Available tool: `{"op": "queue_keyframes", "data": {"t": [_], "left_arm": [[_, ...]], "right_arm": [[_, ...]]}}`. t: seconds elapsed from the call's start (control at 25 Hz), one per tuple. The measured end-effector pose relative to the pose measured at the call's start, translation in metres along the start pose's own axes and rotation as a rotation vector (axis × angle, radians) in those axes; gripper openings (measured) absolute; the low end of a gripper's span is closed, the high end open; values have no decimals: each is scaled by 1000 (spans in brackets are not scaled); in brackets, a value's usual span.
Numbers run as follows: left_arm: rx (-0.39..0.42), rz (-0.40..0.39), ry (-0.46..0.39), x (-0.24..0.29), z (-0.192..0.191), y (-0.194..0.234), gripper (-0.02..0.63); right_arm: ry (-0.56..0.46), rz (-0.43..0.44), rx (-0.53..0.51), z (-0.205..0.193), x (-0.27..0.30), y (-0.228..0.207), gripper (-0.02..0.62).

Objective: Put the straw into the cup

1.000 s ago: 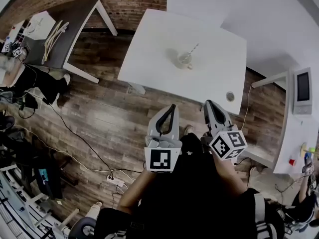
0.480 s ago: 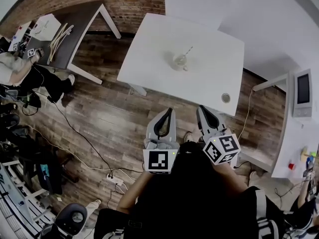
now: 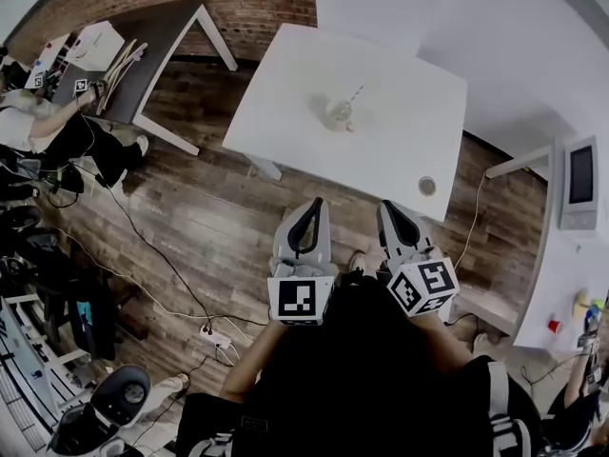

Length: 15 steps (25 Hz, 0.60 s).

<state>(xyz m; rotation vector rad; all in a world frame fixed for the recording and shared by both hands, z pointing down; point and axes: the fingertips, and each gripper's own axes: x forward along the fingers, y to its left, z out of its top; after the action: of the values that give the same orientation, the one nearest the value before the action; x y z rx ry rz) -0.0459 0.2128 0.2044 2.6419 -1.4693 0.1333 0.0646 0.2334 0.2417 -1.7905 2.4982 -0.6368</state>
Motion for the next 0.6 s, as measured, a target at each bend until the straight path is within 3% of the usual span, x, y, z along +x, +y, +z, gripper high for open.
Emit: {"op": "queue_keyframes", "data": {"t": [0.6], "left_arm": [[-1, 16, -13, -13, -3, -13, 3]], "right_arm": [[-4, 32, -14, -3, -14, 9, 6]]}}
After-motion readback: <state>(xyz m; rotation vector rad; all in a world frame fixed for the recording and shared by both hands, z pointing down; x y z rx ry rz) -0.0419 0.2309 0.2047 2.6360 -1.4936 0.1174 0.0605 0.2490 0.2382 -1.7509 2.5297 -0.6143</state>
